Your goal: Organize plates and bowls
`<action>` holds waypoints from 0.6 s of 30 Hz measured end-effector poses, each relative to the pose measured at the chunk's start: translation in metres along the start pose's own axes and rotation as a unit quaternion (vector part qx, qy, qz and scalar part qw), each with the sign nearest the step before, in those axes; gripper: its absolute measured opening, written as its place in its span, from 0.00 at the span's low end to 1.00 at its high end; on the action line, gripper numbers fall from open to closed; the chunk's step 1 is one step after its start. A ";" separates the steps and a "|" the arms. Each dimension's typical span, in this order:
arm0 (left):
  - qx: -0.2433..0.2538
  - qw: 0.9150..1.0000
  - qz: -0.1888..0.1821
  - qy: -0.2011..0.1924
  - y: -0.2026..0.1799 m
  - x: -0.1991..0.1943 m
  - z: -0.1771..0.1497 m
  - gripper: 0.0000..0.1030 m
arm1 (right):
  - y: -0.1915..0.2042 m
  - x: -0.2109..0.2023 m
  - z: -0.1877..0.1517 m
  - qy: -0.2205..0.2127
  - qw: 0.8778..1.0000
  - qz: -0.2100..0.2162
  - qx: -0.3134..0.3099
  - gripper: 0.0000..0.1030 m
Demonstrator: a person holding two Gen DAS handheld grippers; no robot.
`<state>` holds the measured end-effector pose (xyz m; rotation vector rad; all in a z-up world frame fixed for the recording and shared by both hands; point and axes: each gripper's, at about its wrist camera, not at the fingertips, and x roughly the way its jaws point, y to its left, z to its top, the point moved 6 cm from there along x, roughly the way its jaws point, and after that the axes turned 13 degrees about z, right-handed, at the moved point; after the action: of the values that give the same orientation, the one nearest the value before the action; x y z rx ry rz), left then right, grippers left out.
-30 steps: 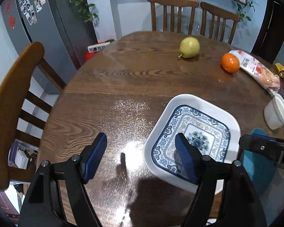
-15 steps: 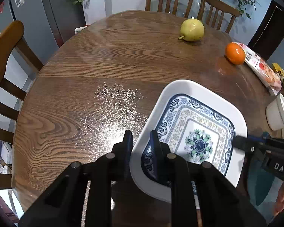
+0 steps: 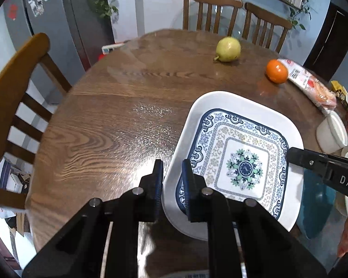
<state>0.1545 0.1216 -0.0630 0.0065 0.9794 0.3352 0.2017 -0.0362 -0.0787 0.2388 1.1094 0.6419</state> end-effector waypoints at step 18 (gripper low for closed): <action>-0.039 0.997 0.023 -0.070 0.017 -0.098 -0.055 0.15 | 0.045 -0.079 -0.067 -0.051 0.997 0.046 -0.047 0.12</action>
<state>0.0554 0.1025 -0.0114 -0.0174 0.8278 0.4093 0.1032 -0.0557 -0.0272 0.2402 0.9719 0.7547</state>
